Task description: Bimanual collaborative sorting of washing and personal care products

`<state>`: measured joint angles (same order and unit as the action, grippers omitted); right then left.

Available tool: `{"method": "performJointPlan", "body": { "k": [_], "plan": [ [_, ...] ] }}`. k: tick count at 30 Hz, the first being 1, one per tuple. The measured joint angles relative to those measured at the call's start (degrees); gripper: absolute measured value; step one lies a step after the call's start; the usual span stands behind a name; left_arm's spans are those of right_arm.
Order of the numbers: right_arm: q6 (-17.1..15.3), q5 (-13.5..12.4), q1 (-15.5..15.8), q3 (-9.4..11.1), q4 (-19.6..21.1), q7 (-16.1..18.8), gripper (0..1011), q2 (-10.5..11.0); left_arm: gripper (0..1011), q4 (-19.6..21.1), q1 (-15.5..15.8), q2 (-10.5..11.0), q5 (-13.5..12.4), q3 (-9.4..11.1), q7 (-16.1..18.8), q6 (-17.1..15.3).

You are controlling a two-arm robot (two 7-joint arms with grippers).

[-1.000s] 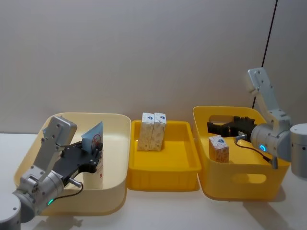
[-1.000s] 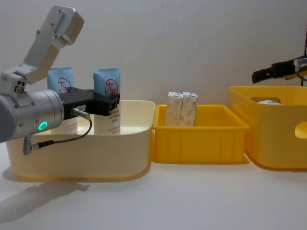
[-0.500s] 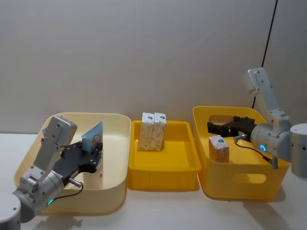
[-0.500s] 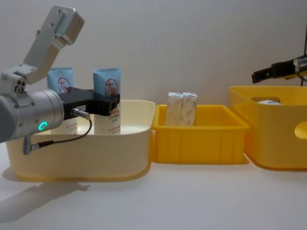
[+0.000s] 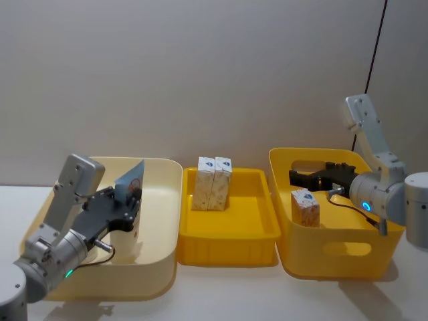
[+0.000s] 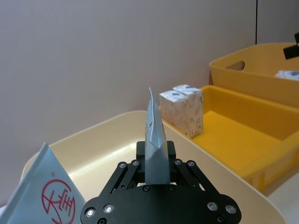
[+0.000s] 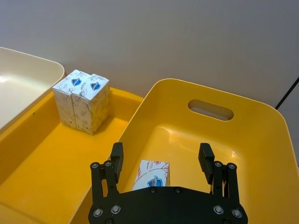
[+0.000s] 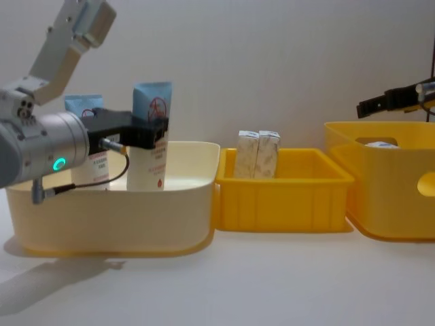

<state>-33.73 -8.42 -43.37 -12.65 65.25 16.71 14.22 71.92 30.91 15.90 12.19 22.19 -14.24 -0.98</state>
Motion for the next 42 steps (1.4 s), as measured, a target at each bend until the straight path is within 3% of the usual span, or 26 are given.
{"method": "performJointPlan", "body": {
  "k": [25,35,42],
  "plan": [
    [0.2,0.2,0.0,-0.2,0.2,0.2,1001,0.1,234,4.0,4.4,-1.7,2.4,-3.1,-3.7,5.2],
    [3.3,0.4,0.2,-1.1,1.8,2.6,1001,0.8,234,4.3,7.3,-2.6,3.9,-3.6,-6.2,6.4],
    [6.5,-0.7,0.6,-1.9,3.5,6.3,1001,1.6,234,3.8,8.8,-3.3,4.9,-3.4,-7.5,6.9]
  ]
}}
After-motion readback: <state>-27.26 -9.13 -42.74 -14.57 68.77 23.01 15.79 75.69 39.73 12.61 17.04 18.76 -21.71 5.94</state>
